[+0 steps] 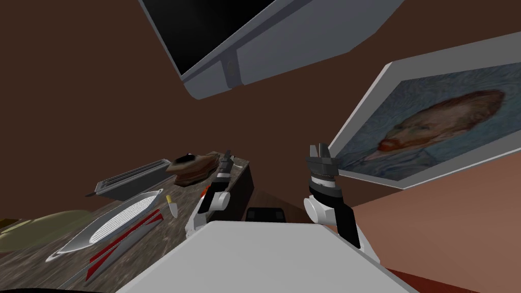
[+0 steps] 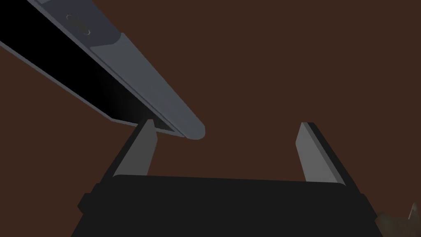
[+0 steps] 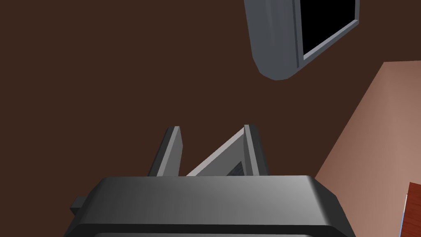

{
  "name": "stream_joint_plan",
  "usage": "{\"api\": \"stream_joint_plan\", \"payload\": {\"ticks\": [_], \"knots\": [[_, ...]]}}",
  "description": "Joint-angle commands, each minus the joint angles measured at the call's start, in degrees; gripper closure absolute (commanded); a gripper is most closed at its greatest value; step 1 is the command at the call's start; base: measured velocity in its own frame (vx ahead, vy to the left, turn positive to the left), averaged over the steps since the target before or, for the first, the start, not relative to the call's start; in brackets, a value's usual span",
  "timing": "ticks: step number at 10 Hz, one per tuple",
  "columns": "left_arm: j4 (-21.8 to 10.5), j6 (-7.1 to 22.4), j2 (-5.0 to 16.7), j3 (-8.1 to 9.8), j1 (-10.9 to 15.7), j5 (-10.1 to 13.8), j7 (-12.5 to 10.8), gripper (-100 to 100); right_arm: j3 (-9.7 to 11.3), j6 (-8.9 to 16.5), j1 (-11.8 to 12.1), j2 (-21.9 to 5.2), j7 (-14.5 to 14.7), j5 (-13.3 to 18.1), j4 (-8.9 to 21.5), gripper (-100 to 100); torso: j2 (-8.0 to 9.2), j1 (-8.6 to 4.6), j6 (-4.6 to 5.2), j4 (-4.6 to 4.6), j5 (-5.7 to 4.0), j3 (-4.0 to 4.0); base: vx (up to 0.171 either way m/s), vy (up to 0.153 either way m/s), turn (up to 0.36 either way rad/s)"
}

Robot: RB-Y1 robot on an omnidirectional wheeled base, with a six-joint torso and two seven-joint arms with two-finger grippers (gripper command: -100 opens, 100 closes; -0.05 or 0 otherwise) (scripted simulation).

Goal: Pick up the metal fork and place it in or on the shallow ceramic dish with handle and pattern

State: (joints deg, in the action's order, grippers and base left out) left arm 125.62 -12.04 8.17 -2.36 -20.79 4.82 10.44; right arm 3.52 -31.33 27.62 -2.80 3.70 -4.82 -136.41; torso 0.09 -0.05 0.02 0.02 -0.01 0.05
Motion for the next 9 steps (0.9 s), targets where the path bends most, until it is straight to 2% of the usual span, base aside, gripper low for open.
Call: {"api": "stream_joint_plan", "payload": {"ticks": [1, 2, 3, 4, 5, 6, 7, 8, 9], "knots": [[-2.77, 2.86, 1.92, -0.26, 2.47, 0.59, 1.41, -100, 0.00, 0.00, 0.00, 0.00, 0.00, 0.00, 0.00, 0, 0.00, 0.00, 0.00, 0.00, 0.00, 0.00, -0.023, -0.013, -0.053], [-2.77, 3.62, 1.92, -0.26, 2.47, 0.59, 1.41, -100, 0.00, 0.00, 0.00, 0.00, 0.00, 0.00, 0.00, 0, -0.02, 0.00, -0.01, 0.00, 0.00, -0.01, -0.011, -0.007, -0.015], [-4.70, 6.11, 3.01, -0.47, 4.67, 0.96, 2.33, -100, 0.00, 0.00, 0.00, 0.00, 0.00, 0.00, 0.00, 0, -0.05, 0.02, -0.02, -0.01, 0.00, -0.03, -0.010, -0.006, -0.028], [-4.97, 6.11, 3.01, -0.47, 4.67, 0.96, 2.33, -100, 0.00, 0.00, 0.00, 0.00, 0.00, 0.00, 0.00, 0, -0.07, 0.03, -0.01, -0.02, 0.00, -0.04, -0.008, -0.004, -0.021], [-7.35, 8.69, 4.13, -0.71, 6.99, 1.40, 3.24, -100, 0.00, 0.00, 0.00, 0.00, 0.00, 0.00, 0.00, 0, -0.08, 0.04, -0.02, -0.02, 0.01, -0.05, -0.010, -0.005, -0.037], [-9.18, 10.13, 5.31, -0.96, 9.00, 1.91, 4.15, -100, 0.00, 0.00, 0.00, 0.00, 0.00, 0.00, 0.00, 0, -0.09, 0.04, -0.01, -0.02, 0.01, -0.05, -0.018, -0.006, -0.057], [-9.90, 11.63, 5.31, -0.96, 9.43, 1.91, 4.15, -100, 0.00, 0.00, 0.00, 0.00, 0.00, 0.00, 0.00, 0, -0.07, 0.03, -0.01, -0.02, 0.01, -0.04, -0.014, -0.002, -0.019], [-12.53, 13.18, 6.52, -1.22, 11.98, 2.47, 5.04, -100, 0.00, 0.00, 0.01, 0.00, 0.00, 0.00, 0.00, 0, -0.07, 0.04, -0.03, -0.02, 0.00, -0.04, -0.016, -0.004, -0.031], [-12.62, 14.62, 6.52, -1.22, 11.98, 2.47, 5.04, -100, 0.00, 0.00, 0.00, 0.00, 0.00, 0.00, 0.00, 0, -0.07, 0.04, -0.02, -0.02, 0.00, -0.04, -0.012, -0.003, -0.021]]}}
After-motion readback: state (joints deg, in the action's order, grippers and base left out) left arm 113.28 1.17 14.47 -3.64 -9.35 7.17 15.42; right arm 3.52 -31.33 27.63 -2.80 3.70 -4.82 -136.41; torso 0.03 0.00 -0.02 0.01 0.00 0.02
